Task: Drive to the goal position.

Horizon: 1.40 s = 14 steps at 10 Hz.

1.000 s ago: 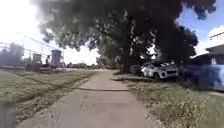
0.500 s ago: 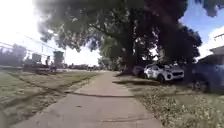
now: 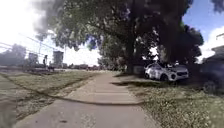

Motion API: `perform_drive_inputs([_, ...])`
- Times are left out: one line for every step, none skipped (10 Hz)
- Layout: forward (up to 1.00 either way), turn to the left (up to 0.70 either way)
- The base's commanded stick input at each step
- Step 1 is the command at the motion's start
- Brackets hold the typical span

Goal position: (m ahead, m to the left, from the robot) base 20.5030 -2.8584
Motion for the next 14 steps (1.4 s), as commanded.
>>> perform_drive_inputs([1.00,0.00])
perform_drive_inputs([1.00,0.00])
perform_drive_inputs([1.00,0.00])
perform_drive_inputs([1.00,0.00])
perform_drive_inputs([1.00,0.00])
perform_drive_inputs([1.00,0.00])
perform_drive_inputs([1.00,0.00])
perform_drive_inputs([1.00,0.00])
perform_drive_inputs([1.00,0.00])
perform_drive_inputs([1.00,0.00])
perform_drive_inputs([1.00,0.00])
perform_drive_inputs([1.00,0.01])
perform_drive_inputs([1.00,0.04])
perform_drive_inputs([1.00,0.07])
